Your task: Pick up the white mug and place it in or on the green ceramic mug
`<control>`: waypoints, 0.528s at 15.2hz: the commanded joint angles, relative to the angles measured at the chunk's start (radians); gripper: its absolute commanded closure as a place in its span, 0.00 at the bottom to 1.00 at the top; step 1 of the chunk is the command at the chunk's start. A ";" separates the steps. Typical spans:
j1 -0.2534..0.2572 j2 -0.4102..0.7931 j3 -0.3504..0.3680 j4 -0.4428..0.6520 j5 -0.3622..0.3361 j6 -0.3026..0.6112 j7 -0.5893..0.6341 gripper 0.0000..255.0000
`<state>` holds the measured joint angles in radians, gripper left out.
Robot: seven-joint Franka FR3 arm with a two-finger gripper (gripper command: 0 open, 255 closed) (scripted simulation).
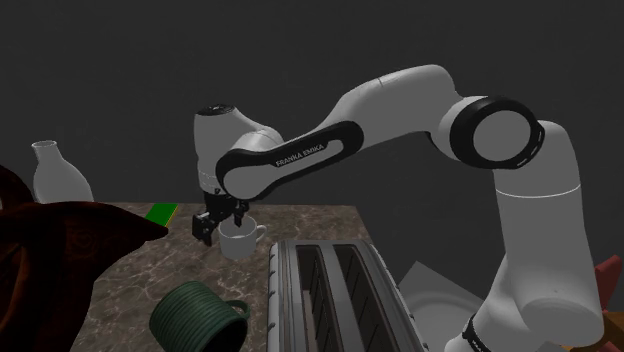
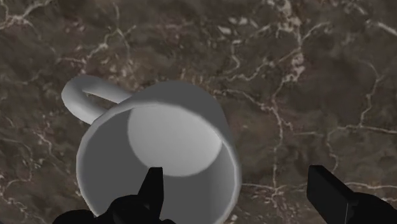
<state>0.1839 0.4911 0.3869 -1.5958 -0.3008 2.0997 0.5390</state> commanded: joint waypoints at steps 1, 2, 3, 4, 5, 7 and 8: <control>0.003 0.017 -0.004 0.001 -0.008 0.016 0.005 0.00; 0.004 0.024 -0.006 -0.003 -0.011 0.026 0.007 0.00; 0.004 0.030 -0.008 -0.006 -0.014 0.035 0.009 0.00; 0.005 0.037 -0.010 -0.010 -0.017 0.045 0.011 0.00; 0.006 0.048 -0.013 -0.014 -0.023 0.060 0.014 0.00; 0.006 0.048 -0.013 -0.014 -0.023 0.060 0.014 0.00; 0.006 0.048 -0.013 -0.014 -0.023 0.060 0.014 0.00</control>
<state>0.1899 0.5379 0.3737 -1.6108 -0.3230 2.1590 0.5526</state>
